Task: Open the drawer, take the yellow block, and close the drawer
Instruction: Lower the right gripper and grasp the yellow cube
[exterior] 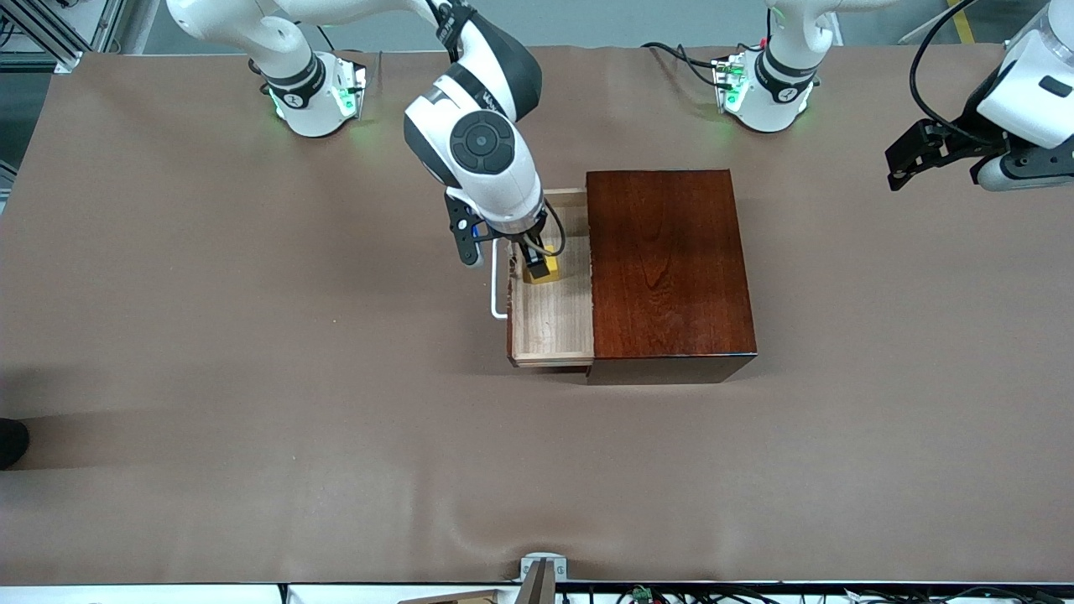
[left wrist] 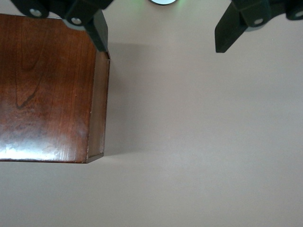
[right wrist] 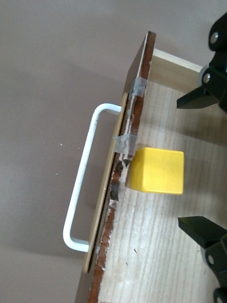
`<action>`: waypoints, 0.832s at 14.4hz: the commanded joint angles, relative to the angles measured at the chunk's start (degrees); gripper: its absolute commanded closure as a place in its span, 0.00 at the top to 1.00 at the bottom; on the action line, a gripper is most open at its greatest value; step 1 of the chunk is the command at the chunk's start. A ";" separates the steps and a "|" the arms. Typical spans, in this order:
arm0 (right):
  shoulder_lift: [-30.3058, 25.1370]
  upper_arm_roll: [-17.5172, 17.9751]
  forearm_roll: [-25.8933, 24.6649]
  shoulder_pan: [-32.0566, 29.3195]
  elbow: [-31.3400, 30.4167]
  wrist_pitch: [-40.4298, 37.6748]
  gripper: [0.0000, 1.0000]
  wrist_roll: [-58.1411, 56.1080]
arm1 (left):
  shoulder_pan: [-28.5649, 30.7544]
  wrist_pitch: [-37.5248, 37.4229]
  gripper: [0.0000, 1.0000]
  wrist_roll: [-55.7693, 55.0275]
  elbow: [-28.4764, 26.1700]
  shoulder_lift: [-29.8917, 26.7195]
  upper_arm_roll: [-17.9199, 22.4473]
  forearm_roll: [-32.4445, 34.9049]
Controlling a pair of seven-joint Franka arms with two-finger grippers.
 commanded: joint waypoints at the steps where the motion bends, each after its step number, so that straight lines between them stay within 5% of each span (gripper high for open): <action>1: 1.94 -0.59 -1.79 1.88 1.01 0.16 1.00 1.28 | 1.06 -0.27 1.00 1.40 -1.16 -1.63 -0.32 -0.94; 11: 6.16 -0.77 -7.94 3.91 0.74 4.28 1.00 4.53 | 0.88 1.22 1.00 1.31 -1.51 -1.11 -0.85 -0.85; 12: 6.42 -0.77 -7.94 4.00 0.74 4.64 0.90 4.53 | 0.88 1.14 1.00 1.31 -1.51 -1.19 -0.94 -0.93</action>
